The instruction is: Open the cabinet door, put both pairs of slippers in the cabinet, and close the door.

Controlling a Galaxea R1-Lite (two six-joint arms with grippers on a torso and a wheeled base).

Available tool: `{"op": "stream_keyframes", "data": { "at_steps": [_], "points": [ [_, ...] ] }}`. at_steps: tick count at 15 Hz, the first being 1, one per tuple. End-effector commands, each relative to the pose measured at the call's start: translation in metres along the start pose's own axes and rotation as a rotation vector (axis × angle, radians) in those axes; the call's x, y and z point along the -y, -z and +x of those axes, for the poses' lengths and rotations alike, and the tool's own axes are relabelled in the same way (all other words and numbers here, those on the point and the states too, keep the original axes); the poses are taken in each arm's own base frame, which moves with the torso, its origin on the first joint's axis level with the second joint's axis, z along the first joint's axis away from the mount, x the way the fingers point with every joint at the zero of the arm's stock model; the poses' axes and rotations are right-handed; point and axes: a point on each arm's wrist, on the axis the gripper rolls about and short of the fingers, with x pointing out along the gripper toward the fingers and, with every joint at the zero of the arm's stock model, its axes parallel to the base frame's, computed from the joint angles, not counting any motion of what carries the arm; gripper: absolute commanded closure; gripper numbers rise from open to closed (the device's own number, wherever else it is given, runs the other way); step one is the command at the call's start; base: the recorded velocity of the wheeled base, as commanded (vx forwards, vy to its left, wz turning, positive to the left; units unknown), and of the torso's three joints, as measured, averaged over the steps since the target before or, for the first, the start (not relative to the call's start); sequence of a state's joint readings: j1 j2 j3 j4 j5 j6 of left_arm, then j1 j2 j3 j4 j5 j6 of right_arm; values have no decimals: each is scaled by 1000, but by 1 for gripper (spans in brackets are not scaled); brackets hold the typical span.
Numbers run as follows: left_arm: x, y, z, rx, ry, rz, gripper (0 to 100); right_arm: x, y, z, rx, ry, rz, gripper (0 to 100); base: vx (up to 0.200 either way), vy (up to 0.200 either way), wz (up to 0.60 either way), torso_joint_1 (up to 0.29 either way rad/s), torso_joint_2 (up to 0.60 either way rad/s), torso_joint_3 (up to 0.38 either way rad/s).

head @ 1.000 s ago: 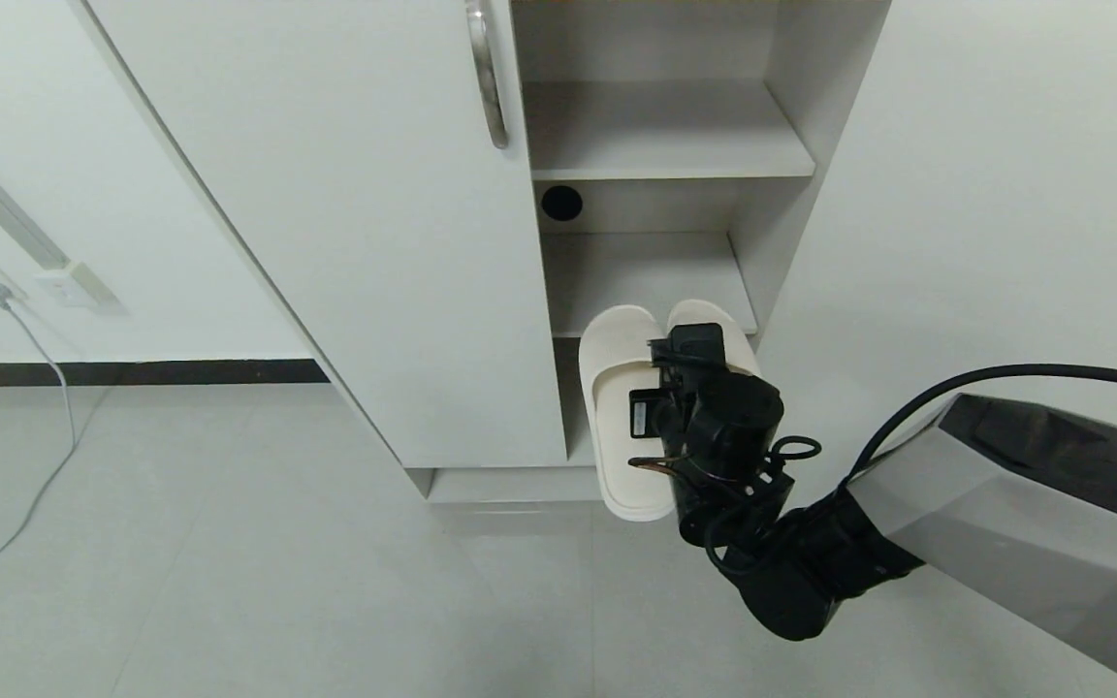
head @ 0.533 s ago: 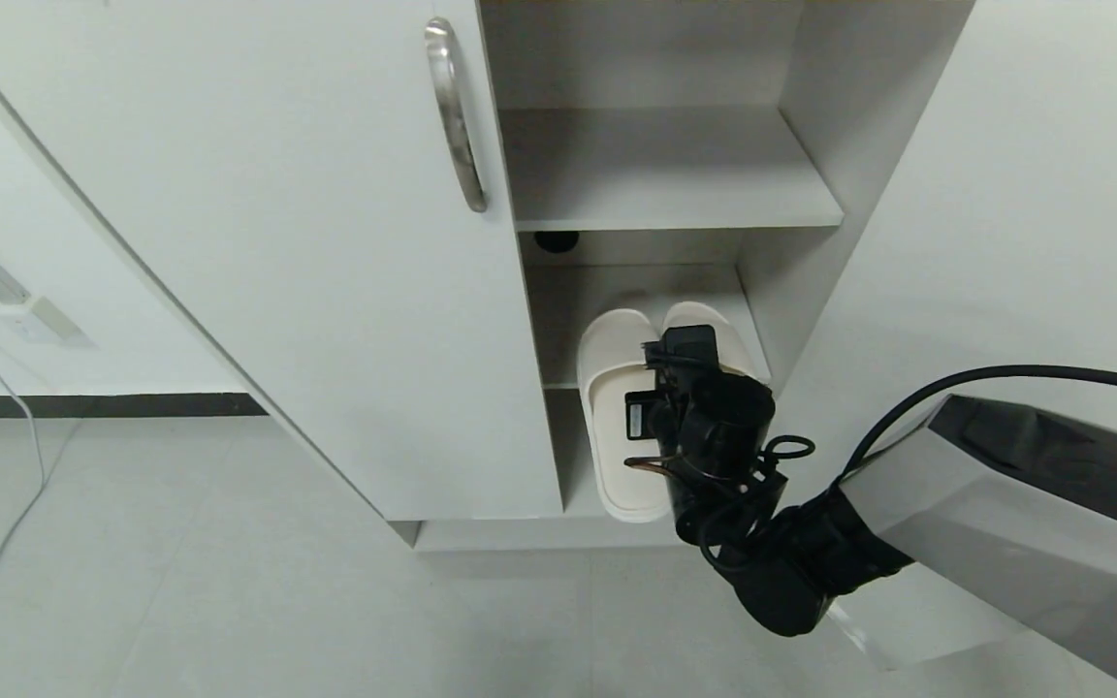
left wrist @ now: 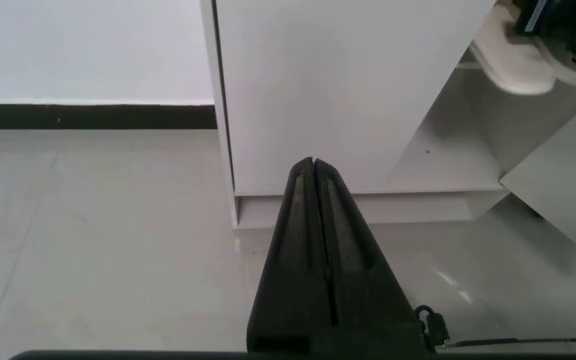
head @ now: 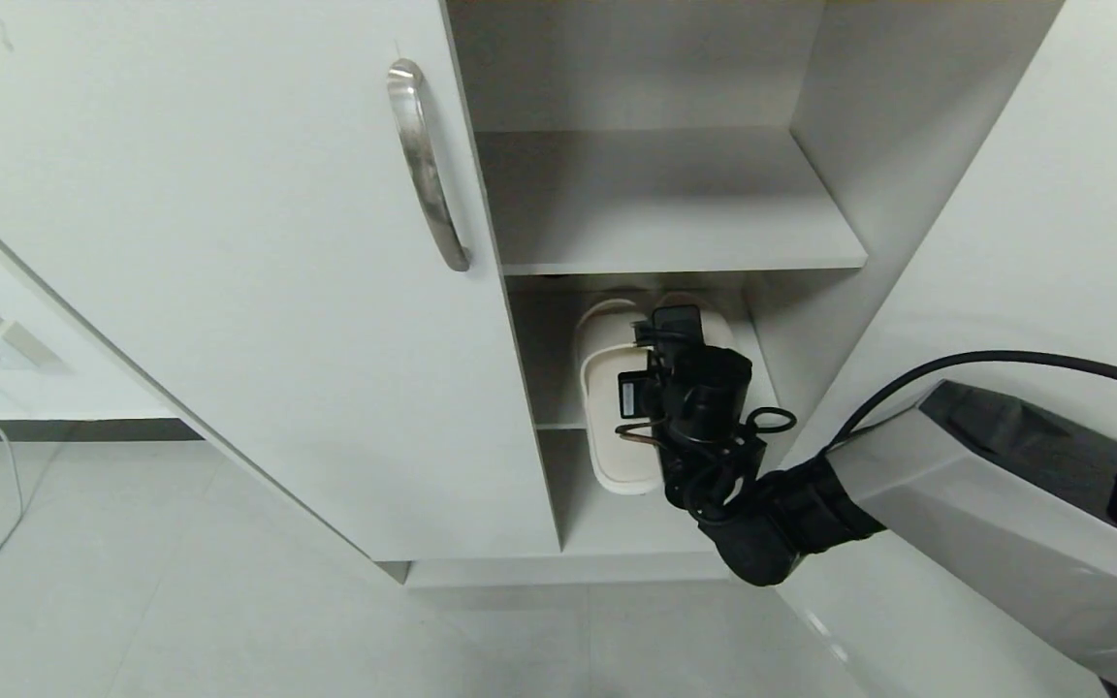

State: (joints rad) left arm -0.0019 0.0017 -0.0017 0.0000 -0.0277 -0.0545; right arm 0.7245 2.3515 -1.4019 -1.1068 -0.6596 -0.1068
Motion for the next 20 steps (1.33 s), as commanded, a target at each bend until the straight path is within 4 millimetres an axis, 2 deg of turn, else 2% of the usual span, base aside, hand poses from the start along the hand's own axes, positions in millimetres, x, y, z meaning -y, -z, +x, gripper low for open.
{"op": "stream_keyframes", "data": {
  "at_steps": [1,6,8,12,14,19,20],
  "points": [
    [0,0,0,-2,-1,-1,100,-1,9,12,-1,16,-1,100,0,0,0,0,0,0],
    [0,0,0,-2,-1,-1,100,3,12,40,3,56,-4,100,0,0,0,0,0,0],
    [0,0,0,-2,-1,-1,100,6,4,48,15,64,4,100,0,0,0,0,0,0],
    [0,0,0,-2,-1,-1,100,3,-5,57,24,68,11,100,0,0,0,0,0,0],
    [0,0,0,-2,-1,-1,100,2,-3,64,27,75,12,100,0,0,0,0,0,0],
    [0,0,0,-2,-1,-1,100,-1,-2,67,25,74,11,100,0,0,0,0,0,0],
    [0,0,0,-2,-1,-1,100,-1,-1,67,23,74,9,0,0,0,0,0,0,0]
  ]
}}
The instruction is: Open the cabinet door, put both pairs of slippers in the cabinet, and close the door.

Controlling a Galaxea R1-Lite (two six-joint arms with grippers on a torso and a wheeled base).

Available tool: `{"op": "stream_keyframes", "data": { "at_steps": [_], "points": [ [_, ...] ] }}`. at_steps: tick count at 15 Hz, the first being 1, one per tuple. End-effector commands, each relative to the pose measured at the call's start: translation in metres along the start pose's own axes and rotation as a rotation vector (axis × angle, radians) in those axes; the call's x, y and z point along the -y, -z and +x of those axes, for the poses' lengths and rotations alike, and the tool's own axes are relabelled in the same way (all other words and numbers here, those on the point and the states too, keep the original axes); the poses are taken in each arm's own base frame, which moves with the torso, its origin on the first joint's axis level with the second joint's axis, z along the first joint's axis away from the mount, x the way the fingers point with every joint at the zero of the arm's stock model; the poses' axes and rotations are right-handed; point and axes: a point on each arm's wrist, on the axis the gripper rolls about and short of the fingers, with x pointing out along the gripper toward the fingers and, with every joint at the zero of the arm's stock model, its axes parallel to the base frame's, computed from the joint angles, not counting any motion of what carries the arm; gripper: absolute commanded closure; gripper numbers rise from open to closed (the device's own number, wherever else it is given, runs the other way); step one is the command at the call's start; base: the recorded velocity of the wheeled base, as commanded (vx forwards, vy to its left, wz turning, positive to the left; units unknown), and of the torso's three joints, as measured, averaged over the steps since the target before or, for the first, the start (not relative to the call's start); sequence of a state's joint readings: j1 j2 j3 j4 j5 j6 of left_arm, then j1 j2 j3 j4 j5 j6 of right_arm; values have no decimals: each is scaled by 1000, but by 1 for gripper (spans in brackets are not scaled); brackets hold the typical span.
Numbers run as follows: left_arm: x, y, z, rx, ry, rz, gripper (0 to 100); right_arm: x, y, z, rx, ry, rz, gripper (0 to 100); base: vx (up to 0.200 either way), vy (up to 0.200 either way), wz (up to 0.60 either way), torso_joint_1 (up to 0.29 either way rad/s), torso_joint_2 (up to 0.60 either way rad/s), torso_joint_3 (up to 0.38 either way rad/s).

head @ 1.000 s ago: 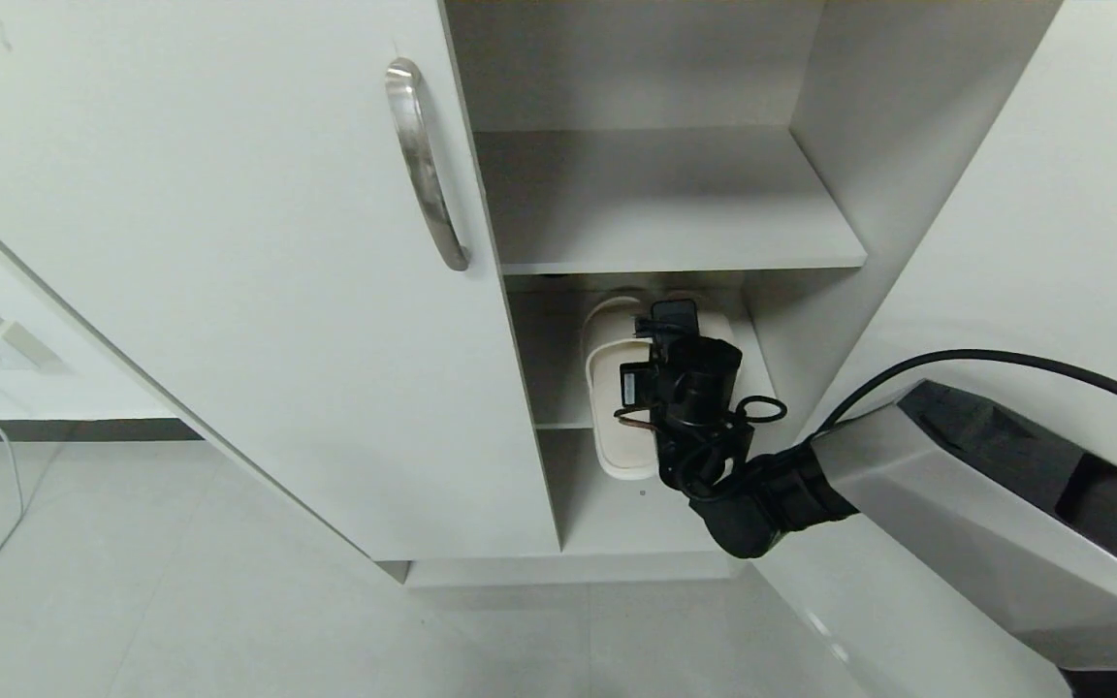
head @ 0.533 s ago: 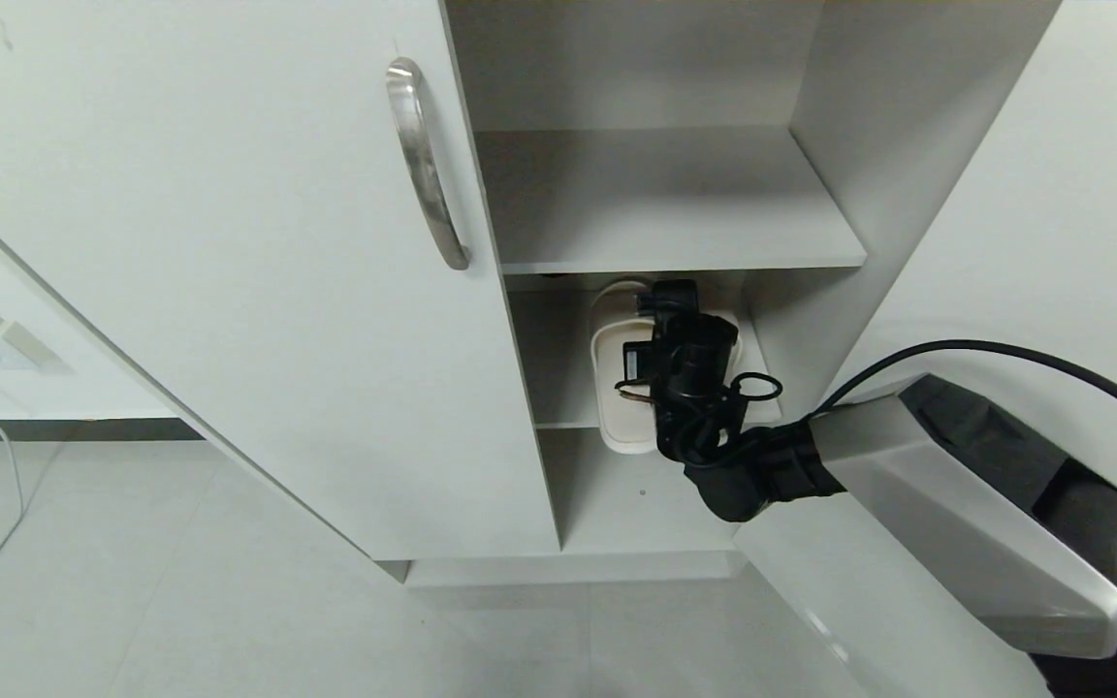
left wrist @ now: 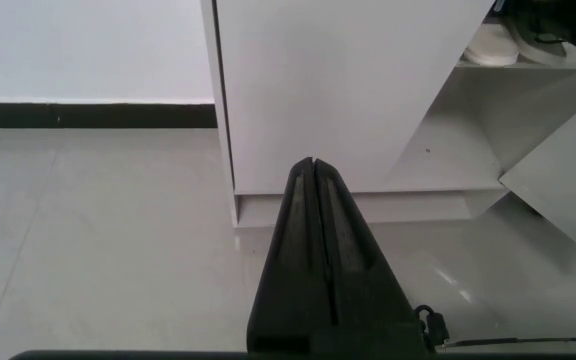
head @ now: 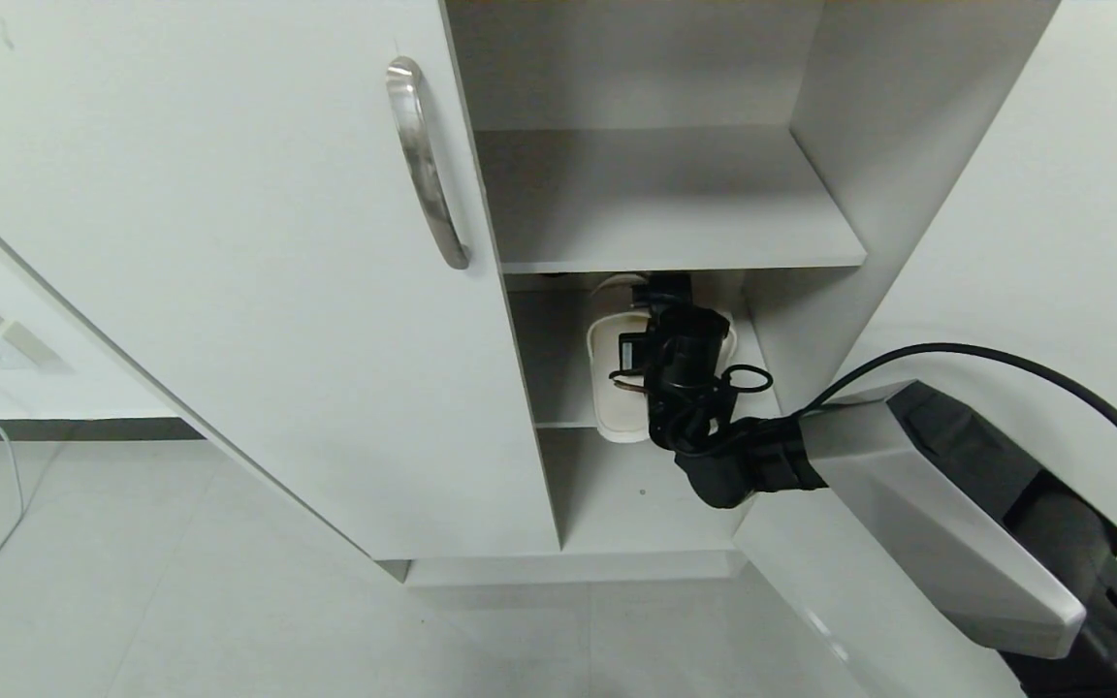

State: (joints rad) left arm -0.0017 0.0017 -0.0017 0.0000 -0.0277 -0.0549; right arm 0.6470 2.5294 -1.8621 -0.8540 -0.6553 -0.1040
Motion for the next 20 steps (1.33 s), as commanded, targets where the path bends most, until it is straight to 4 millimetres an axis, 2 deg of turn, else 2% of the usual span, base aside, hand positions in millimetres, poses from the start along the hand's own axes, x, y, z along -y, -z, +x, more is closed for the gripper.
{"op": "stream_keyframes", "data": {
  "at_steps": [1,4,6,13,16,20],
  "points": [
    [0,0,0,-2,0,0,100,-1,4,-1,-14,-2,-11,0,0,0,0,0,0,0],
    [0,0,0,-2,0,0,100,1,0,-6,-25,-8,-19,0,0,0,0,0,0,0],
    [0,0,0,-2,0,0,100,4,-8,-20,-39,-21,-14,0,0,0,0,0,0,0],
    [0,0,0,-2,0,1,100,25,-22,-101,-85,-114,-35,0,0,0,0,0,0,0],
    [0,0,0,-2,0,1,100,22,-29,-130,-104,-175,-8,0,0,0,0,0,0,0],
    [0,0,0,-2,0,0,100,20,-25,-137,-119,-205,-16,0,-50,0,0,2,2,2]
  ]
}}
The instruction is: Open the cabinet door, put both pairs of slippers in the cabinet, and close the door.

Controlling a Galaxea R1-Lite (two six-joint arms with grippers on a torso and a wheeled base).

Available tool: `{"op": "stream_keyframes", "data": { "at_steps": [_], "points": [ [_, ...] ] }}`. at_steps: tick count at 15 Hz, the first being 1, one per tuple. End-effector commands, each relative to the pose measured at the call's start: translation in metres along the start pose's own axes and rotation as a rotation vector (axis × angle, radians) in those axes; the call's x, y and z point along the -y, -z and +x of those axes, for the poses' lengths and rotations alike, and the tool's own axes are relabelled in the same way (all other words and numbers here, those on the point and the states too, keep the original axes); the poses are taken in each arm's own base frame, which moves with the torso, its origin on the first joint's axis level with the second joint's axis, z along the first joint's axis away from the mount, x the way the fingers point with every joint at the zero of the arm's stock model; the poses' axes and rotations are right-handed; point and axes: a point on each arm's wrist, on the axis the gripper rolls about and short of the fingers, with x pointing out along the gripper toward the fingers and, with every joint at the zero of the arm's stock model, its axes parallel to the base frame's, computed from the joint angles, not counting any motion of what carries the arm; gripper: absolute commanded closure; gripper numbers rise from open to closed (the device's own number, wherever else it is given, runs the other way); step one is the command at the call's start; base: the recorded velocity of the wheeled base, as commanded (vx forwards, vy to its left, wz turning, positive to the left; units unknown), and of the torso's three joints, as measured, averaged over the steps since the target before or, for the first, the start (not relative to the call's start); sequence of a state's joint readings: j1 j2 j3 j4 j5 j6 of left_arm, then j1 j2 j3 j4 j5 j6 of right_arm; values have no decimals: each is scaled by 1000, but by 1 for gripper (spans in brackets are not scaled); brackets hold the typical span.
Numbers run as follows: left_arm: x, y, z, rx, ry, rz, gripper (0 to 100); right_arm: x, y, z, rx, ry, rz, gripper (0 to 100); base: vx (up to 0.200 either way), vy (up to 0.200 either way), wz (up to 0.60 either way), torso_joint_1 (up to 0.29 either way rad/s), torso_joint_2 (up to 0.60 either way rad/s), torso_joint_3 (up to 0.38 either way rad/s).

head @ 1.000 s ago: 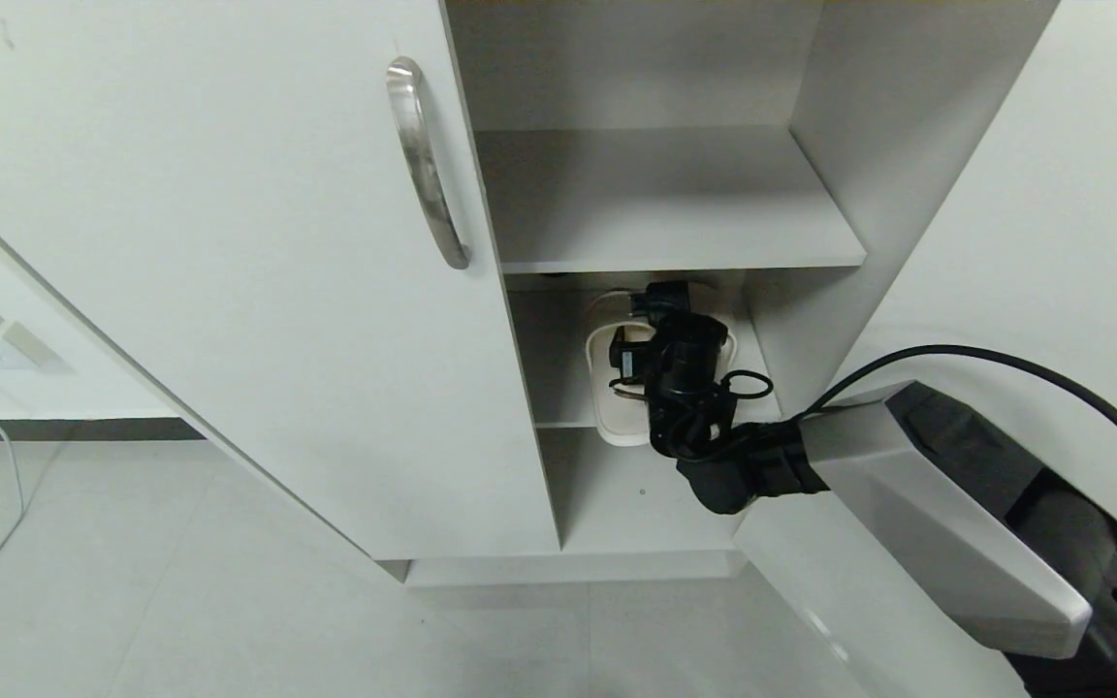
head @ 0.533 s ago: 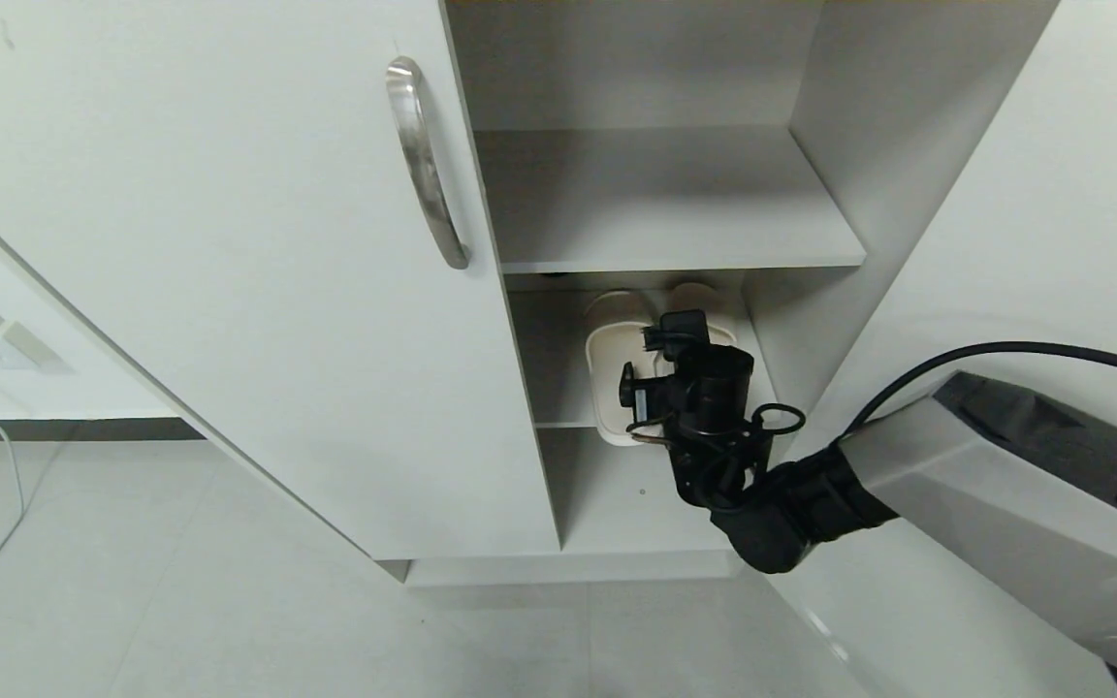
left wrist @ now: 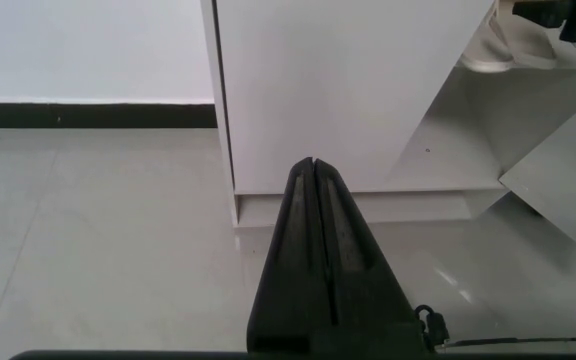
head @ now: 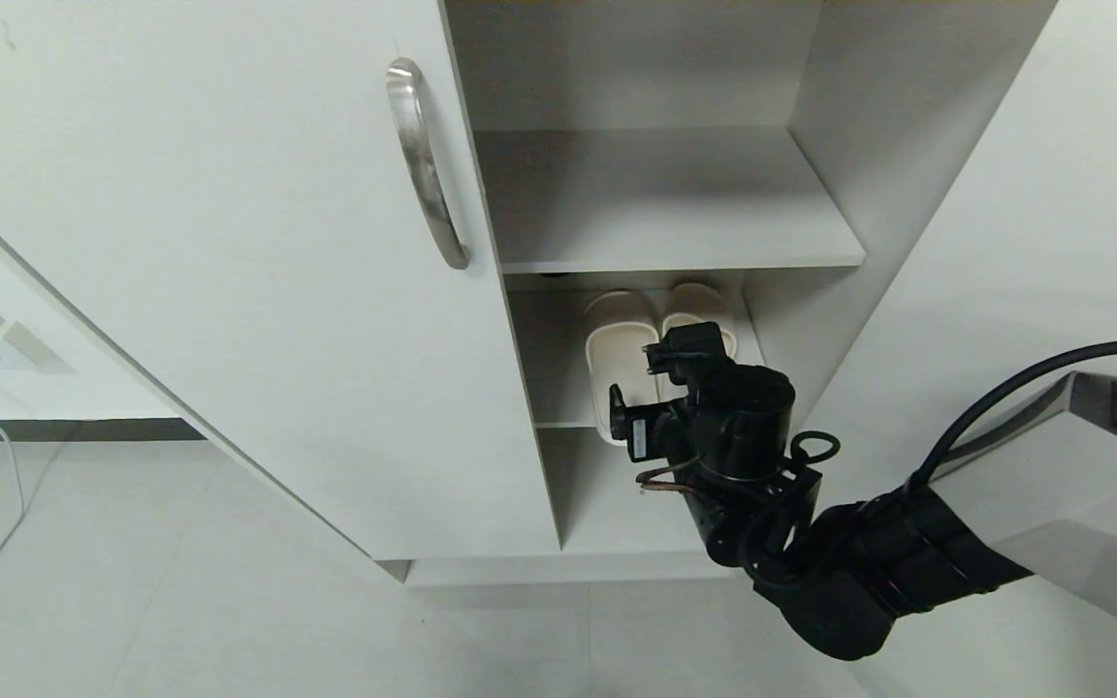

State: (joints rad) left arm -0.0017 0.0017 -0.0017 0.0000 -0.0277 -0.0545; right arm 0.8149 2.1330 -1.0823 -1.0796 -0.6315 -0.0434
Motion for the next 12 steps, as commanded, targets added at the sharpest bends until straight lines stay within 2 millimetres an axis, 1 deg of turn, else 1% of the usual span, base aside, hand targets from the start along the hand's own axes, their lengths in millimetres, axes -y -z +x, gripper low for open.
{"op": "stream_keyframes", "data": {
  "at_steps": [1,5,12],
  "points": [
    [0,0,0,-2,0,-1,100,0,0,-8,-1,-30,-3,0,-200,0,0,-2,-2,7],
    [0,0,0,-2,0,-7,100,0,2,-9,-6,-39,-8,0,-200,0,0,4,4,2],
    [0,0,0,0,-8,-10,100,-1,5,-11,-14,-44,-14,0,0,0,0,0,0,0]
  ]
}}
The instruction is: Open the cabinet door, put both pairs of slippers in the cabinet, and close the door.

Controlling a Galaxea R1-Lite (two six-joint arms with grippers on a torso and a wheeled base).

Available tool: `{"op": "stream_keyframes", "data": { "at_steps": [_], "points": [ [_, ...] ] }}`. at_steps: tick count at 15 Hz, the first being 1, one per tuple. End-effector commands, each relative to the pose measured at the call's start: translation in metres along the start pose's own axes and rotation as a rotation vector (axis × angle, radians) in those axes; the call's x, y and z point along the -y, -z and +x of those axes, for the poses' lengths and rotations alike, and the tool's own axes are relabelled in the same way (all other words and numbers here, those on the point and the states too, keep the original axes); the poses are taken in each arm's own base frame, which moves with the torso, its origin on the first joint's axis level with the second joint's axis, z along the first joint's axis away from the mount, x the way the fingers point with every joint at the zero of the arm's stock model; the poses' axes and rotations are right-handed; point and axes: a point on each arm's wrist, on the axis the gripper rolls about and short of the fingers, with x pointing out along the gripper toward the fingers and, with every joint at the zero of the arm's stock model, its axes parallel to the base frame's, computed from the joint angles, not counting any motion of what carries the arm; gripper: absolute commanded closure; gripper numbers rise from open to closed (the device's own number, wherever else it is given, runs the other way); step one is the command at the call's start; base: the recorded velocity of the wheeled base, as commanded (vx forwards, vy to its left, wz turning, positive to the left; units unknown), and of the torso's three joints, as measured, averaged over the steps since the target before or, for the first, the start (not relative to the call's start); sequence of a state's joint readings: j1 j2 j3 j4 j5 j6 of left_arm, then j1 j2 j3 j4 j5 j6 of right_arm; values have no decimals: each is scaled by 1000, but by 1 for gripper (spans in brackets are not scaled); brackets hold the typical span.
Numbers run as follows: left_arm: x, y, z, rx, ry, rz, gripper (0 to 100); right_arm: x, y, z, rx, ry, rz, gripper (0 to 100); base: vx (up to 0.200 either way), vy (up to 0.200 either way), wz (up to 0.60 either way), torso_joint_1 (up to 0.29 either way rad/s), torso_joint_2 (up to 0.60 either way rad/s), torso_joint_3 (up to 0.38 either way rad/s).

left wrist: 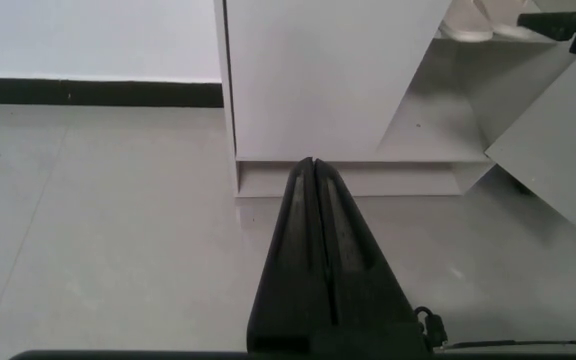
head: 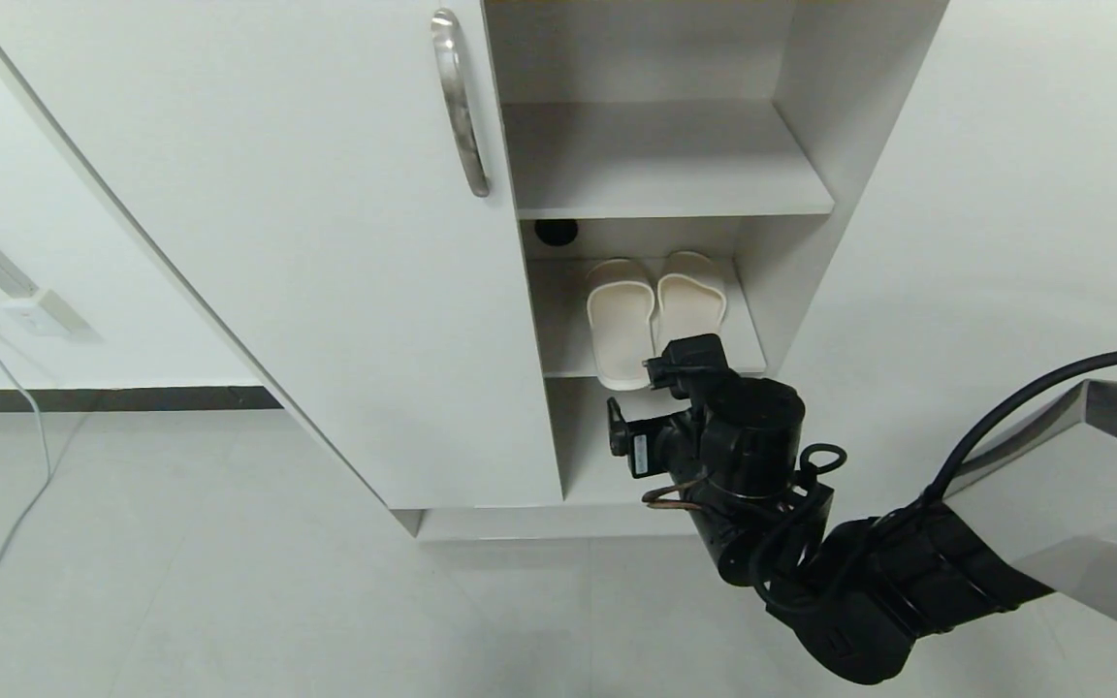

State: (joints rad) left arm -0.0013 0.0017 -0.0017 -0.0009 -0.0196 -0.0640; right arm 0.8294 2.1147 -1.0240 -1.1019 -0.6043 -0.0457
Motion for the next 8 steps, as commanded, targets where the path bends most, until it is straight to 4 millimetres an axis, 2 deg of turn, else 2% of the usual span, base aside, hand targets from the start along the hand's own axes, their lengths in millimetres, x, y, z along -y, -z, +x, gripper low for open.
{"op": "stream_keyframes", "data": {
  "at_steps": [1,7,8],
  "points": [
    [0,0,0,-1,1,0,100,-2,-1,-2,5,-6,3,0,0,0,0,0,0,0],
    [0,0,0,-1,1,1,100,-4,2,-5,1,-14,-4,0,0,0,0,0,0,0],
    [0,0,0,-1,1,1,100,-4,2,-5,0,-14,-5,0,0,0,0,2,7,149]
  ]
}}
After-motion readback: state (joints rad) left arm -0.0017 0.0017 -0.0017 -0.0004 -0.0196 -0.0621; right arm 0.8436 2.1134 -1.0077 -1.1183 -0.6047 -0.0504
